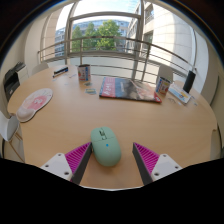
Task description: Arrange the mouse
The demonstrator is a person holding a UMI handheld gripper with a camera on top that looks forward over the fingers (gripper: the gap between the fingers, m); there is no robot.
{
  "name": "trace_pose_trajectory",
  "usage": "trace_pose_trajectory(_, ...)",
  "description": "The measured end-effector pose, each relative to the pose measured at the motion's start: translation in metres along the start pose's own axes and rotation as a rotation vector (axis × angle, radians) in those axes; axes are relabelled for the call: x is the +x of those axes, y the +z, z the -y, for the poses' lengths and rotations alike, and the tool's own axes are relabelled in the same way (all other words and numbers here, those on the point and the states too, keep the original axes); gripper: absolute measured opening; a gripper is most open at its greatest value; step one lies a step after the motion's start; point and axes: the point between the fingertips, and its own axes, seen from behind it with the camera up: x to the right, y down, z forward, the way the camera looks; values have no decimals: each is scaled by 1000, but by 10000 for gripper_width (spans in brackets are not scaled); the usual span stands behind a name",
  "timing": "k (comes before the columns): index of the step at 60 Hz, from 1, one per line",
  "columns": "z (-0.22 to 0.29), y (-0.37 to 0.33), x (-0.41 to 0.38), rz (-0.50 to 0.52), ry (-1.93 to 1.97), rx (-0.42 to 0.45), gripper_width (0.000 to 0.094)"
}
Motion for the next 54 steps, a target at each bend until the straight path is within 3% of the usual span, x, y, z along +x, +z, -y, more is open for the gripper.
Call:
trace_pose_trajectory(9,16,20,7,12,58,9,736)
trace_pose_trajectory(16,22,27,2,38,57,33,506)
trace_pose_trajectory(30,24,26,5,-22,84,35,394)
trace_pose_trajectory(35,38,17,11,-71,93,50,395)
trace_pose_trajectory(46,155,-41,16,-192,177,232,394)
trace_pose_trajectory(54,274,-86,-33,-187,187,417,394)
